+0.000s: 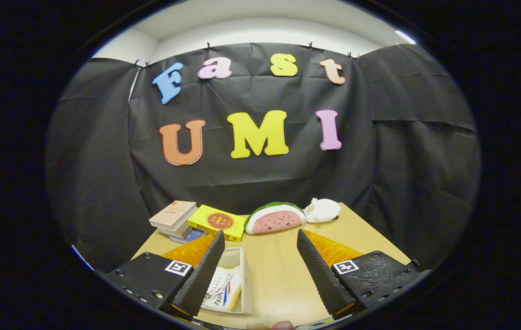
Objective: Open the storage box then place both shoes into the box .Put the left shoe in first, then the right shoe, with the right side of both shoes facing outward in a uniform manner.
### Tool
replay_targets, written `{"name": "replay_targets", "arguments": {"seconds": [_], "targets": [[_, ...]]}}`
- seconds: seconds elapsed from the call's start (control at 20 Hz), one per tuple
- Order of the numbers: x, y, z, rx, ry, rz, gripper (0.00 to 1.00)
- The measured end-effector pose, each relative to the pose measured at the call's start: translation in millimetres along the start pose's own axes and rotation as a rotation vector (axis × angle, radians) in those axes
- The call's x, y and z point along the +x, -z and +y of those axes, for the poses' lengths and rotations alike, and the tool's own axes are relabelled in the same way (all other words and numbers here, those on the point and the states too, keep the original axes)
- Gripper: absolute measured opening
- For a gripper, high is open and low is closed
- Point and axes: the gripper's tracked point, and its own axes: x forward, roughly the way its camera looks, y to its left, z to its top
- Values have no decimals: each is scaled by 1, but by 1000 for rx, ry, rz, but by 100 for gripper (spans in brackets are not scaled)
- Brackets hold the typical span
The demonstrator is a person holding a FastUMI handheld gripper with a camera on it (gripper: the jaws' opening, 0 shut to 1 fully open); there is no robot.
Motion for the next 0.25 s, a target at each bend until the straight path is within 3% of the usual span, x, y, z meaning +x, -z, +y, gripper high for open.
{"name": "replay_targets", "arguments": {"seconds": [0.25], "targets": [[-4,0,-2,12,2,-5,96]]}}
